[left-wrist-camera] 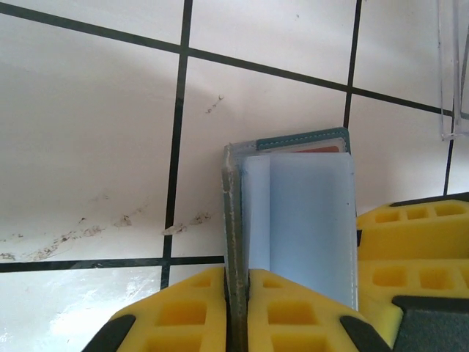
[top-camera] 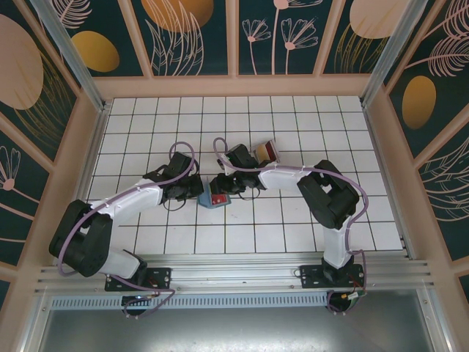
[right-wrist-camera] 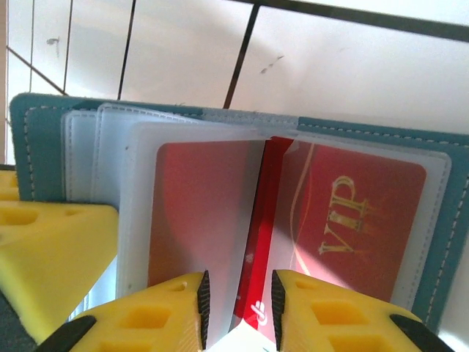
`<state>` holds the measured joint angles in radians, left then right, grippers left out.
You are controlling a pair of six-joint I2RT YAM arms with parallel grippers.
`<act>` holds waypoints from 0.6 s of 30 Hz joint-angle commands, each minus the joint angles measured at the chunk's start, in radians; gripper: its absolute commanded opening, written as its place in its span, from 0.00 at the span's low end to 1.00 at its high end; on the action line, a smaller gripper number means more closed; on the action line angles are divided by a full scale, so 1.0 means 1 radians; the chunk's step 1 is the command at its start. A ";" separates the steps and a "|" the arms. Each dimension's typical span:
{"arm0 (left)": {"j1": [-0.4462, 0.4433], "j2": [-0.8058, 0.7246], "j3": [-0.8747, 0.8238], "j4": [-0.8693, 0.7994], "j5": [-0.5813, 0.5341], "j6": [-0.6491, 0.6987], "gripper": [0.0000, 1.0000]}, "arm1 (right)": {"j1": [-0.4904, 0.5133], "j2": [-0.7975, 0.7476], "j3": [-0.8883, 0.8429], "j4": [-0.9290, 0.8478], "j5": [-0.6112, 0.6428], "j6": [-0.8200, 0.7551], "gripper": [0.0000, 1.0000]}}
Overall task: Put the credit cards into the card holder
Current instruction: Flip over the card slot on the card holder.
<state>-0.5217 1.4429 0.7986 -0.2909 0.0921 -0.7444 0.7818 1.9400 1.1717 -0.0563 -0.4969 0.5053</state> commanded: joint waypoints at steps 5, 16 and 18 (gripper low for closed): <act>0.006 -0.019 0.019 -0.030 -0.020 0.018 0.00 | 0.011 -0.050 0.024 0.017 -0.040 0.006 0.32; 0.006 -0.016 0.017 -0.025 -0.015 0.014 0.00 | 0.014 -0.072 0.034 -0.004 -0.034 -0.002 0.32; 0.006 -0.017 0.016 -0.024 -0.012 0.011 0.00 | 0.016 -0.070 0.033 -0.004 -0.035 -0.004 0.32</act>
<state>-0.5217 1.4425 0.7986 -0.2932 0.0895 -0.7448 0.7883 1.9034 1.1770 -0.0540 -0.5217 0.5068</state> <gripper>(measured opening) 0.110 0.316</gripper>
